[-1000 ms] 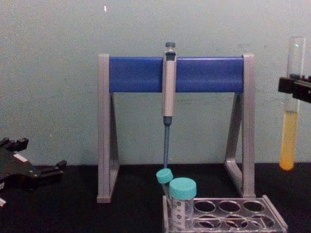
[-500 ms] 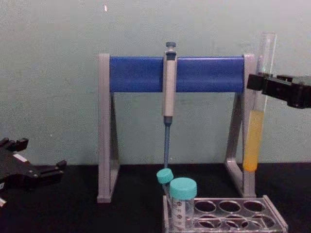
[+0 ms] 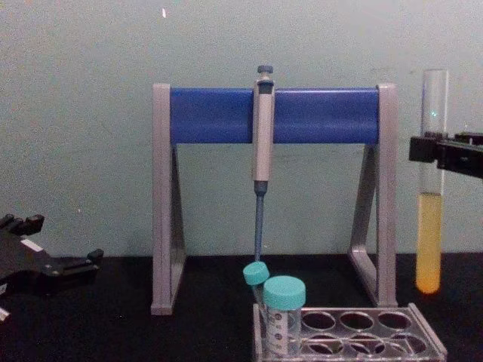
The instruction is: Pick up the test tube from the test tube rack, shake it, then place it back into the test tube rack.
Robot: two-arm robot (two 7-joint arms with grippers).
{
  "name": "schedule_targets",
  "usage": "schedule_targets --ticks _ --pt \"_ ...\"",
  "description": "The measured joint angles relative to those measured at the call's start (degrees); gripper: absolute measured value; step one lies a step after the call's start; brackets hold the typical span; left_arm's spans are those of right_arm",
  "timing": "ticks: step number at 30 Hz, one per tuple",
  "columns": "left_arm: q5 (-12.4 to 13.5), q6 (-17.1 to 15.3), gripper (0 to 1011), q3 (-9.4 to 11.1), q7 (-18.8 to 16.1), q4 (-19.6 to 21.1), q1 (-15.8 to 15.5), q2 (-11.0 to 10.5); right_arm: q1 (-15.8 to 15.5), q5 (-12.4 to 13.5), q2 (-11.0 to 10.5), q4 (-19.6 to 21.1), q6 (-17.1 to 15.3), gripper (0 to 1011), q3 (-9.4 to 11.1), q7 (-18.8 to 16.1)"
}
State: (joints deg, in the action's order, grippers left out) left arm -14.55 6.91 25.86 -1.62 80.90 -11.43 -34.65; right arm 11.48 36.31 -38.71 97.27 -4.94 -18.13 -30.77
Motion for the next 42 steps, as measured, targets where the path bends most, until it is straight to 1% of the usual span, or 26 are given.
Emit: schedule_targets --ticks 3,5,6,7,9,11,12,17,19,23,28,31,37,42 --pt "0.0 0.0 1001 0.0 0.0 0.0 0.0 0.0 0.0 -1.0 0.0 0.1 0.2 233 0.1 1.5" --pt "0.0 0.0 1001 0.0 0.0 0.0 0.0 0.0 0.1 -2.6 0.4 0.1 0.8 233 0.1 3.3" --pt "0.0 0.0 1001 0.0 0.0 0.0 0.0 0.0 0.1 -2.6 0.4 0.1 0.8 233 0.1 3.3" --pt "0.0 0.0 1001 0.0 0.0 0.0 0.0 0.0 0.2 -3.4 0.9 0.0 1.0 233 0.2 4.1" --pt "0.0 0.0 1001 0.0 0.0 0.0 0.0 0.0 0.4 -4.1 1.6 -0.3 1.4 233 0.2 4.9" --pt "0.0 0.0 1001 0.0 0.0 0.0 0.0 0.0 0.7 -4.6 2.6 -1.0 2.0 233 0.3 5.5" --pt "0.0 0.0 1001 0.0 0.0 0.0 0.0 0.0 1.0 -4.7 3.6 -1.8 2.3 233 0.4 5.7" --pt "0.0 0.0 1001 0.0 0.0 0.0 0.0 0.0 2.1 -4.6 5.5 -3.6 2.7 233 0.3 5.4" --pt "0.0 0.0 1001 0.0 0.0 0.0 0.0 0.0 2.9 -4.3 6.4 -4.7 2.6 233 -0.1 4.5" --pt "0.0 0.0 1001 0.0 0.0 0.0 0.0 0.0 3.7 -3.5 7.1 -5.8 2.3 233 -1.0 2.9" --pt "0.0 0.0 1001 0.0 0.0 0.0 0.0 0.0 4.2 -2.3 7.3 -6.5 1.9 233 -1.8 0.9" --pt "0.0 0.0 1001 0.0 0.0 0.0 0.0 0.0 4.4 -1.5 6.7 -6.5 1.7 233 -2.4 -0.5" --pt "0.0 0.0 1001 0.0 0.0 0.0 0.0 0.0 4.5 -0.9 5.9 -6.3 1.4 233 -3.1 -1.1" --pt "0.0 0.0 1001 0.0 0.0 0.0 0.0 0.0 5.0 -0.6 5.7 -6.8 1.5 233 -4.0 -1.7"
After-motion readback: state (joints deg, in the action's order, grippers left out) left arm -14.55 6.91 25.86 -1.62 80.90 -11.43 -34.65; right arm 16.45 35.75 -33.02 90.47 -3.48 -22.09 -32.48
